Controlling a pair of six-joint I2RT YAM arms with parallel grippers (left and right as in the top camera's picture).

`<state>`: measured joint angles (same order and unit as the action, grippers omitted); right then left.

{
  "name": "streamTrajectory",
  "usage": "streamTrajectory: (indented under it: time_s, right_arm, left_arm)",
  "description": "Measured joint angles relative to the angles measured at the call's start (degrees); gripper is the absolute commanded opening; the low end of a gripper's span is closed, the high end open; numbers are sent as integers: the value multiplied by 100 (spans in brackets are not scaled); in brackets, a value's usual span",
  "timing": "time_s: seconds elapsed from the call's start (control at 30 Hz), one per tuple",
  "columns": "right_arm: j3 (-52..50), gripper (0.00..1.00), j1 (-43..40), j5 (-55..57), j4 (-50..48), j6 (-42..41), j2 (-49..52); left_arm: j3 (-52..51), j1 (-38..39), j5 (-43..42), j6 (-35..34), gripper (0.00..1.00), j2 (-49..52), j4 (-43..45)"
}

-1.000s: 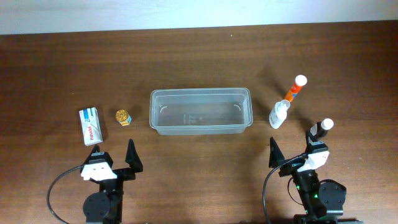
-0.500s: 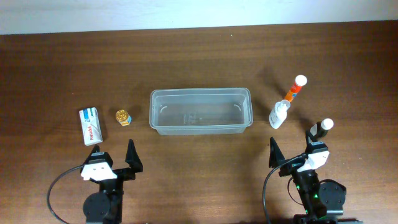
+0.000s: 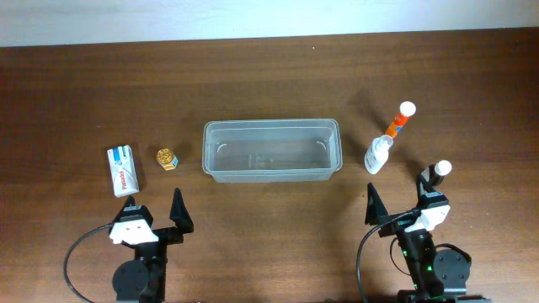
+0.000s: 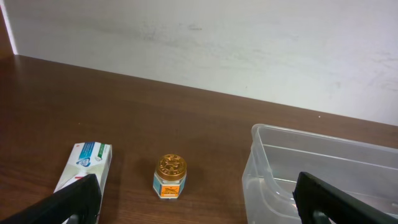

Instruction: Pack container

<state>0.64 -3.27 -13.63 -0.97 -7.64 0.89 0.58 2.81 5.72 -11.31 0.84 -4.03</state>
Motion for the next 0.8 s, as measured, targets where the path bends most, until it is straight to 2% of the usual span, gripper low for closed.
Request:
streamTrajectory:
  time_s: [0.17,0.37,0.5,0.57,0.8]
  right_arm:
    - [363,98,0,-46,251,-85,83]
    - [2114,98,0,-83,1198,-66,1202]
    - [3941,98,0,-85,2603,-63,2660]
    - [5031,98,0,-85,3650,31,3506]
    - [8332,98,0,-87,6402,313,6094]
  left_arm:
    - [0,0,0,0,100,0,0]
    - [0,0,0,0,99,0,-2]
    - [0,0,-2,0,99,0,-2]
    - [0,0,0,0,99,0,-4]
    - [0,0,0,0,99,0,0]
